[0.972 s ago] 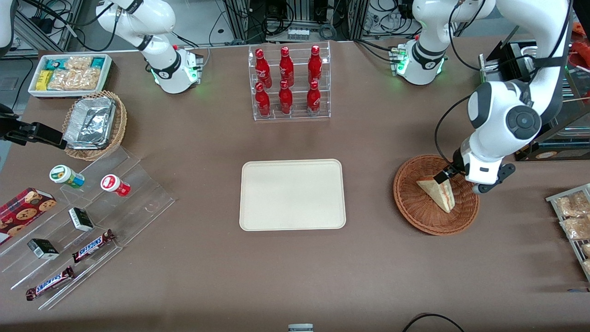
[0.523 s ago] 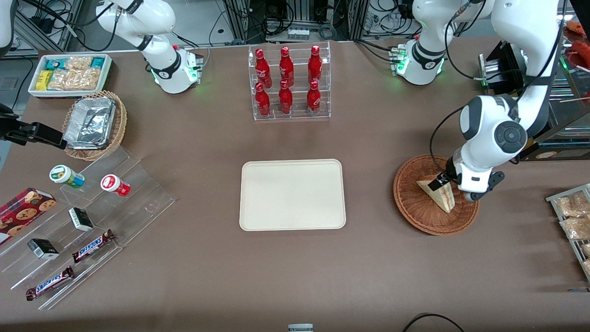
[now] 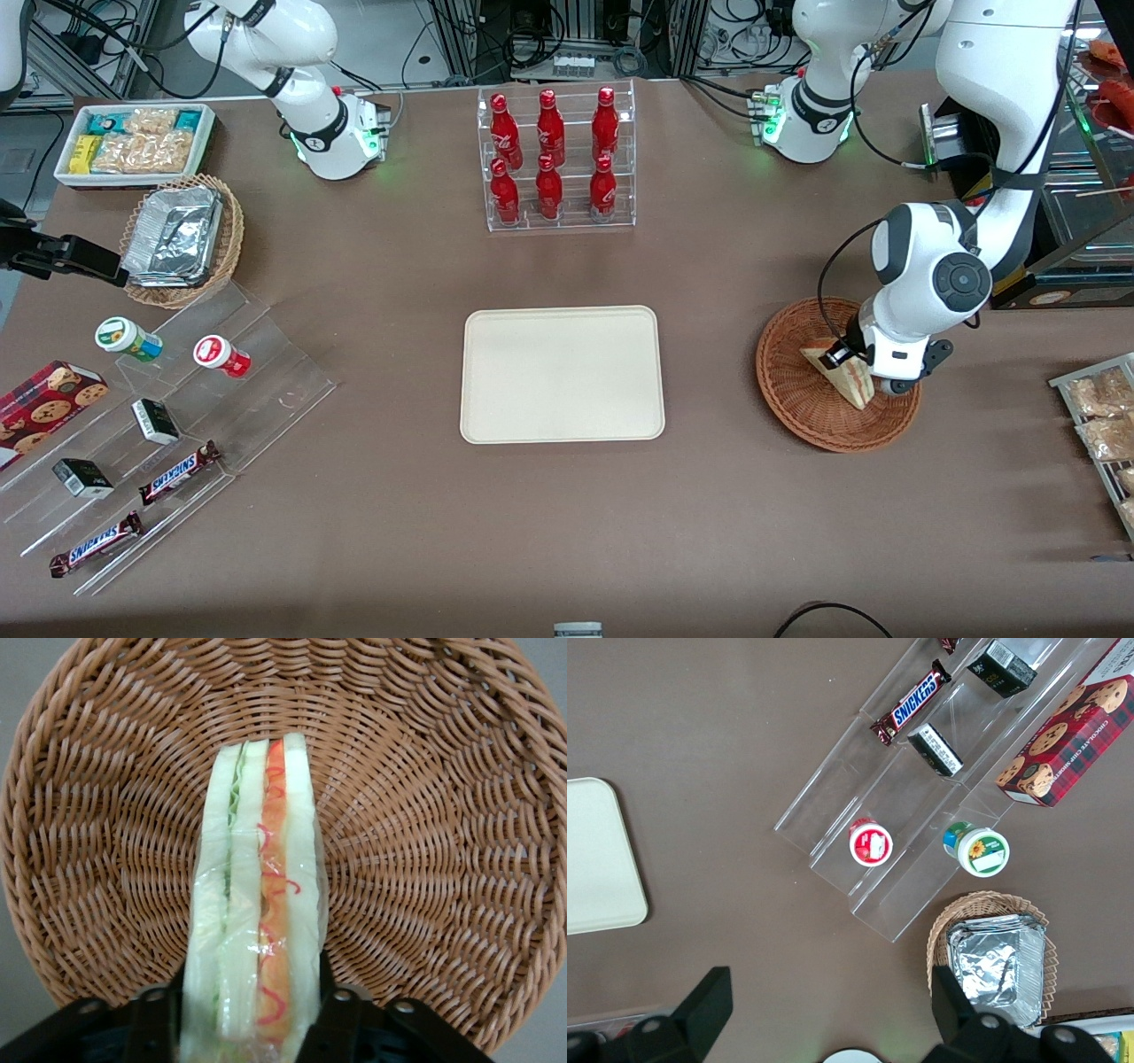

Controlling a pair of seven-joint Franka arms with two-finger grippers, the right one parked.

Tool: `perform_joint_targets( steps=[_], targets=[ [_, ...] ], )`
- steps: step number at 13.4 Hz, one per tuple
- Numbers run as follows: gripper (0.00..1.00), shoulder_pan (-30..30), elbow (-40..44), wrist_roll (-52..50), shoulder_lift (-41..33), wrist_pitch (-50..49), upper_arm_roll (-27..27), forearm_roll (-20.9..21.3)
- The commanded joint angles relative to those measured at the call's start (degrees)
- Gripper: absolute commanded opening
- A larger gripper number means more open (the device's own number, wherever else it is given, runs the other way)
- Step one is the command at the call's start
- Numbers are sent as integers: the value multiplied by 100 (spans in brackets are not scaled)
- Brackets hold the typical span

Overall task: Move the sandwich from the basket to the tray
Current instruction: 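Lift the sandwich and carry it over the cream tray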

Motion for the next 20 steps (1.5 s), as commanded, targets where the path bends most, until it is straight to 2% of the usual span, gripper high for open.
perform_joint_targets(
  steps=[1,4,10,15,20],
  targets=[
    [0,38,-22,-74,-234,-212,-31,90],
    [0,30,100,-91,-490,-905,-40,581],
    [0,-259,1155,6,-473,-2111,-267,618],
    [0,-1207,1709,-47,-324,-2191,-444,574],
    [0,-2289,2788,-292,545,-2164,-444,512]
  ],
)
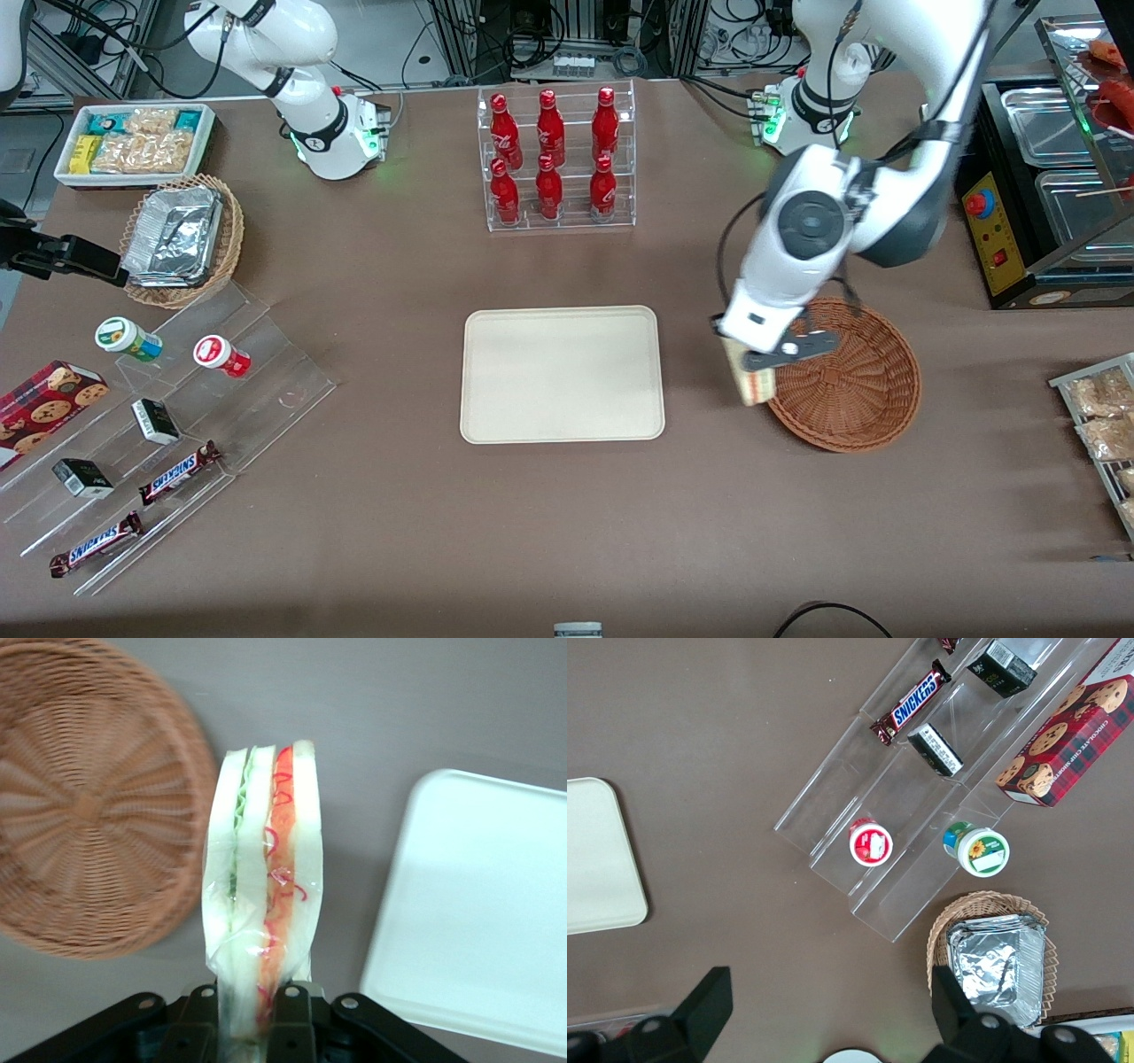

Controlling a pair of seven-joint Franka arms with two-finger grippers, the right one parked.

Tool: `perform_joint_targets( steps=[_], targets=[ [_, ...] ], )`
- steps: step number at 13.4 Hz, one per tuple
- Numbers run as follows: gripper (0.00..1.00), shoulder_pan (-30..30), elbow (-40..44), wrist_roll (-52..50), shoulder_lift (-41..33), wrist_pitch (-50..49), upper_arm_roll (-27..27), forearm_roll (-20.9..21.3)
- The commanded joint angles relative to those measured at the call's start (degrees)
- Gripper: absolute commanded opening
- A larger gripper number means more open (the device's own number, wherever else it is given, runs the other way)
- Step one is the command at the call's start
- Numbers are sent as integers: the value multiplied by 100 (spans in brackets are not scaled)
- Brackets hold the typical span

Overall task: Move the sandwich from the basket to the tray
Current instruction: 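Lift the sandwich and carry it over the cream tray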

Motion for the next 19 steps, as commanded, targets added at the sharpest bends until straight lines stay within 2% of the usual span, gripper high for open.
perform_joint_targets(
  steps=[1,5,9,14,19],
  targets=[
    [0,-571,1033,-375,859,-143,57,29],
    [0,-1170,2195,-588,1915,-125,48,64],
    [0,-1487,2749,-421,2531,-107,57,91],
    [0,-1505,2821,115,2796,-99,74,126],
    [0,-1505,2786,125,3015,120,74,258]
  ],
)
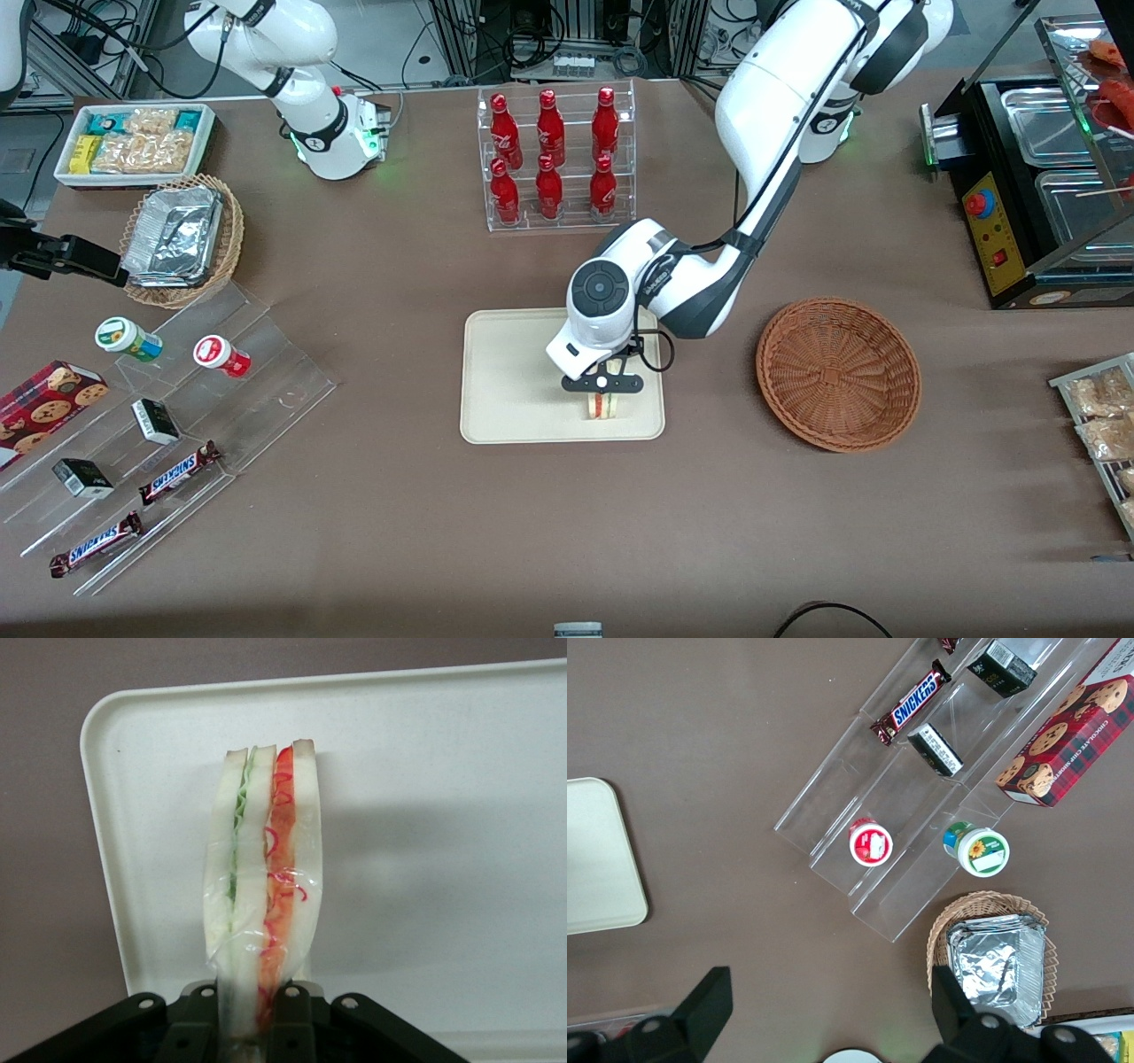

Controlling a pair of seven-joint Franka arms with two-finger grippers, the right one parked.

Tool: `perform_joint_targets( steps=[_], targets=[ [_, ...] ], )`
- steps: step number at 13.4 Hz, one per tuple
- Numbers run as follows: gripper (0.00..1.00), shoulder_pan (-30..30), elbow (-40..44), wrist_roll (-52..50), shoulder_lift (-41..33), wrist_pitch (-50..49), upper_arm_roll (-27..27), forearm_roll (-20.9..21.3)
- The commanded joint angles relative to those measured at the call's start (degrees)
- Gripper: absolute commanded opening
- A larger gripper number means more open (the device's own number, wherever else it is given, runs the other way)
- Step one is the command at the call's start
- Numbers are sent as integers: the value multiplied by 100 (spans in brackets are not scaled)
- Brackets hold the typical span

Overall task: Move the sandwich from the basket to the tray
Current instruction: 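Lower the sandwich onto the tray and open the left gripper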

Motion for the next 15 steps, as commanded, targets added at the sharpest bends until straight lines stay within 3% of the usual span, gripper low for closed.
perform_joint_targets(
  steps=[1,3,4,5,6,15],
  targets=[
    [0,-69,183,9,194,82,48,143],
    [0,-69,165,0,229,143,48,196],
    [7,-69,174,-9,230,152,48,188],
    [60,-69,165,35,238,161,48,196],
    [100,-69,165,44,238,178,57,214],
    [100,18,218,-9,-182,-49,57,232]
  ],
)
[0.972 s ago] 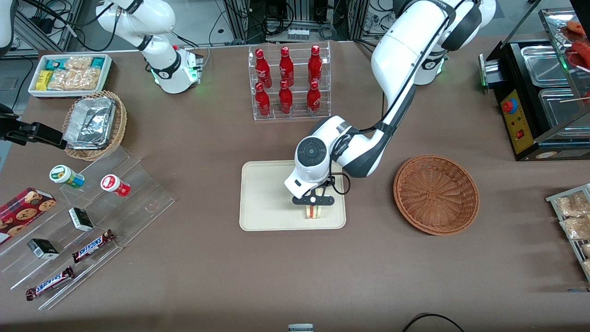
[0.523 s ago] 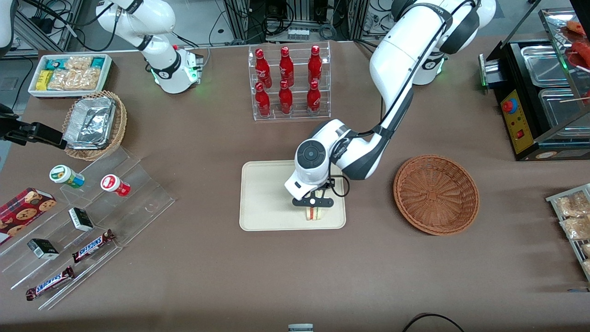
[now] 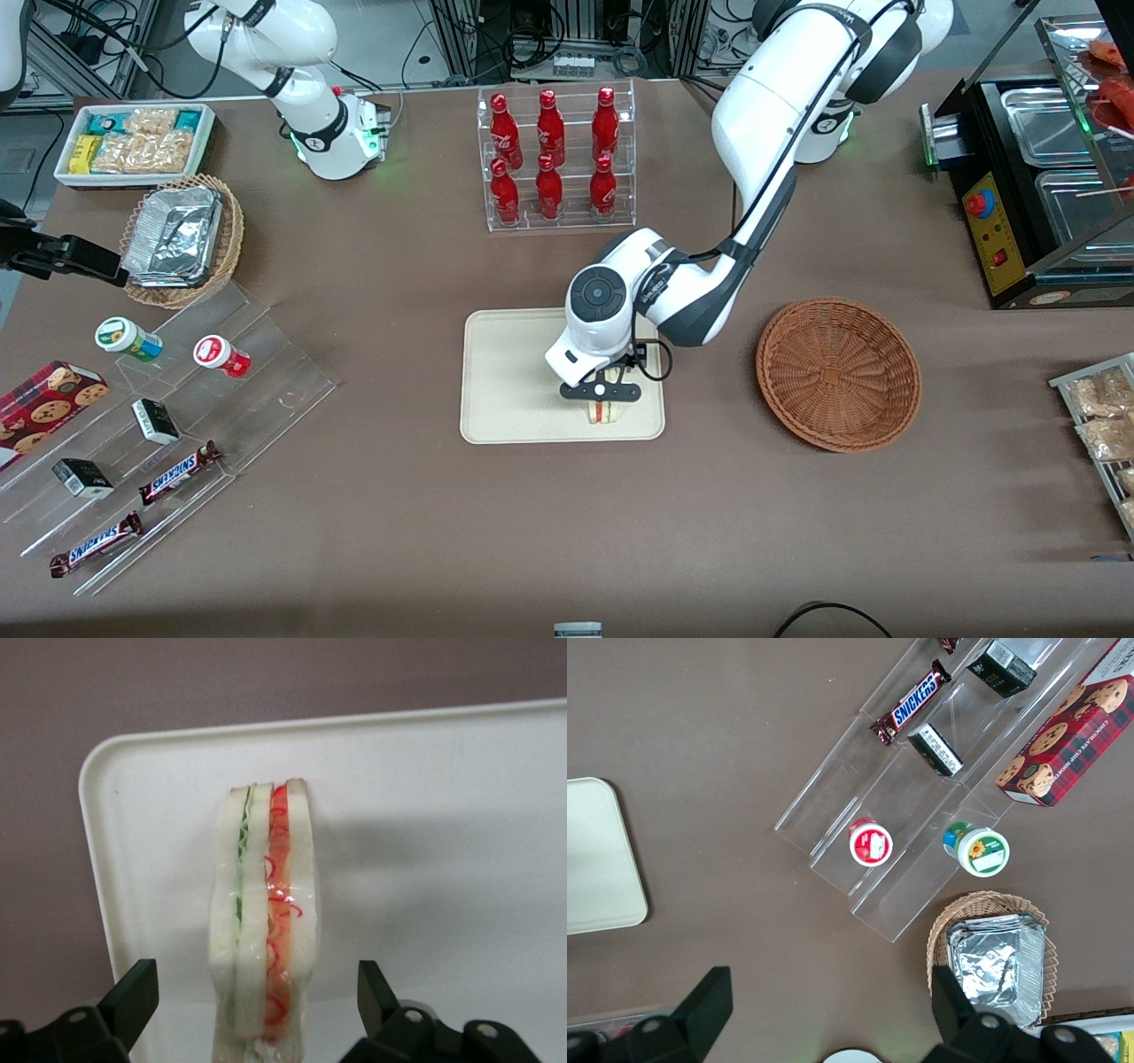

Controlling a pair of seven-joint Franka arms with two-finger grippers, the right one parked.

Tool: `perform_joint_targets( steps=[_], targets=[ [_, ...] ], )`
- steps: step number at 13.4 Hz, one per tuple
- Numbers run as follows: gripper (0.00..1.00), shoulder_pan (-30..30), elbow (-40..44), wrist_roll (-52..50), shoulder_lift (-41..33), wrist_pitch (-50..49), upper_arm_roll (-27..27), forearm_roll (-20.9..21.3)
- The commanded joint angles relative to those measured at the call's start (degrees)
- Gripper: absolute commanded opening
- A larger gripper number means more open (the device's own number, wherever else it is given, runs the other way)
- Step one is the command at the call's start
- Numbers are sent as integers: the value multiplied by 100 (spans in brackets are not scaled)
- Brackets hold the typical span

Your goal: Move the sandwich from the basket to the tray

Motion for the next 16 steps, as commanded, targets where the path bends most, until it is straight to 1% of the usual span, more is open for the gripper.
perform_joint_targets(
  steps=[1,2,4,5,9,12,16],
  targets=[
    [100,25,10,-13,-415,-384,39,5],
    [100,86,10,-13,-564,-560,39,-56],
    [100,288,10,-13,-872,-798,47,-354],
    [100,402,1,30,-986,-869,48,-381],
    [100,1131,-34,205,-1242,-1045,39,-373],
    [100,1772,-25,776,-1479,-1308,39,-381],
    [100,2379,-43,1461,-1743,-1712,39,-373]
  ],
)
